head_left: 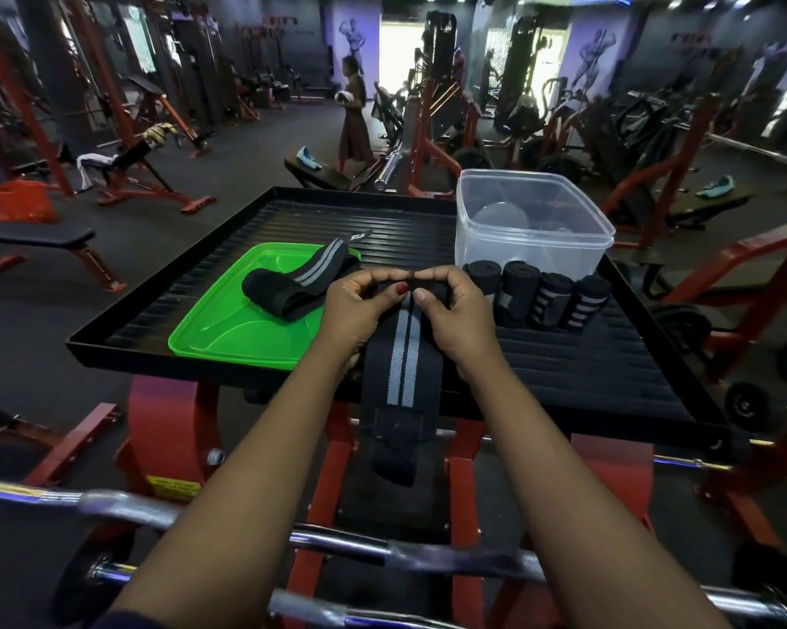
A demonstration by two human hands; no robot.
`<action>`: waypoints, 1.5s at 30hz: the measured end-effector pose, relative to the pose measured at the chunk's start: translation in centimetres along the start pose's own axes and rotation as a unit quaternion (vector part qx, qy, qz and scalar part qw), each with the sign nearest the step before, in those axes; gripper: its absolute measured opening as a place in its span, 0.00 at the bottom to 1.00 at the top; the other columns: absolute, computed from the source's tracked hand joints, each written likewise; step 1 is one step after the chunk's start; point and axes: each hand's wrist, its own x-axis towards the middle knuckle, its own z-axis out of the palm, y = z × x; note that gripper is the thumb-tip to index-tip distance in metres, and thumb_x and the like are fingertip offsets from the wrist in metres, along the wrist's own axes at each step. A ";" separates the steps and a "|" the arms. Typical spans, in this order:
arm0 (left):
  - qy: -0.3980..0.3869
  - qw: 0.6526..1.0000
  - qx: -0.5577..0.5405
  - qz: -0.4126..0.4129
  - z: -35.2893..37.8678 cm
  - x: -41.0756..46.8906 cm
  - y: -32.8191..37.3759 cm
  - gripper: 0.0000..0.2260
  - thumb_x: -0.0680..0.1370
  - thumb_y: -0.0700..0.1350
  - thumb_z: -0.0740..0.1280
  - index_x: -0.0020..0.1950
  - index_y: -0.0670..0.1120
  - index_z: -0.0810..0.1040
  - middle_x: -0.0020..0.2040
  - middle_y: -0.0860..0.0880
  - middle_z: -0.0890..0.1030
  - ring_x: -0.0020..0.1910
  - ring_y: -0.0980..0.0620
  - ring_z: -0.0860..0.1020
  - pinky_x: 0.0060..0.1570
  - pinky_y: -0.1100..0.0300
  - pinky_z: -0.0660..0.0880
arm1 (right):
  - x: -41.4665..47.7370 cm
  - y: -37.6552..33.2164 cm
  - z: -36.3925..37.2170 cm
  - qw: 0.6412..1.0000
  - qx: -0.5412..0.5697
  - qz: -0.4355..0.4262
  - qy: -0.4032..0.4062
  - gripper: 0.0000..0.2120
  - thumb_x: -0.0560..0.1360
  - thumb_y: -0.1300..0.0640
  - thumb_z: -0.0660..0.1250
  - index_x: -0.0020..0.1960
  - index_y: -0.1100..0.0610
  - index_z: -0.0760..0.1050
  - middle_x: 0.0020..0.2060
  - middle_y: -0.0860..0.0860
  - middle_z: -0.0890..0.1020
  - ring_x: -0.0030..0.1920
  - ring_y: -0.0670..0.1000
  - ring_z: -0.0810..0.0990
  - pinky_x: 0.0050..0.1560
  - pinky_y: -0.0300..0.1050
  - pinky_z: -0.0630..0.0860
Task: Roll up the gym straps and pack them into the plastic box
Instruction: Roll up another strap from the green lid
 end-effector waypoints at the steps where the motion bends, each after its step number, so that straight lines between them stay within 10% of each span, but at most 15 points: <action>1: 0.003 1.000 0.007 0.007 0.0 0.0 0.0 0.08 0.72 0.30 0.69 0.49 0.39 0.81 0.44 0.48 0.83 0.46 0.54 0.80 0.54 0.59 0.77 | -0.1 0.0 0.0 1.000 0.007 0.003 -0.003 0.08 0.75 0.60 0.70 0.53 0.52 0.78 0.48 0.43 0.81 0.51 0.40 0.79 0.51 0.30 0.73; 6: 0.010 0.999 0.039 0.027 0.0 0.0 0.0 0.09 0.71 0.28 0.69 0.48 0.38 0.81 0.43 0.50 0.83 0.43 0.61 0.81 0.46 0.67 0.77 | 0.0 0.2 0.0 0.999 -0.007 0.051 0.006 0.10 0.78 0.49 0.67 0.56 0.53 0.79 0.49 0.47 0.82 0.52 0.44 0.79 0.49 0.37 0.72; 24: -0.012 0.998 0.060 0.024 0.2 0.1 -0.2 0.16 0.70 0.26 0.69 0.54 0.39 0.78 0.47 0.52 0.80 0.44 0.65 0.79 0.52 0.68 0.74 | 0.1 0.3 0.0 1.000 0.002 0.013 0.011 0.12 0.73 0.63 0.71 0.53 0.50 0.76 0.48 0.43 0.81 0.53 0.47 0.80 0.57 0.48 0.78; 33: -0.011 0.997 0.074 0.025 -0.1 0.2 -0.2 0.16 0.69 0.25 0.68 0.54 0.38 0.79 0.48 0.51 0.80 0.46 0.62 0.78 0.52 0.66 0.75 | -0.2 -0.1 0.1 0.999 -0.023 0.033 0.012 0.07 0.78 0.53 0.67 0.55 0.52 0.78 0.48 0.44 0.80 0.49 0.43 0.77 0.45 0.32 0.71; 45: 0.008 1.000 0.027 0.014 0.1 0.0 0.2 0.13 0.72 0.26 0.66 0.44 0.44 0.76 0.43 0.51 0.79 0.39 0.67 0.78 0.46 0.70 0.75 | -0.3 -0.2 0.1 1.000 0.025 0.012 0.007 0.10 0.75 0.59 0.70 0.55 0.50 0.78 0.52 0.46 0.83 0.55 0.47 0.80 0.59 0.50 0.78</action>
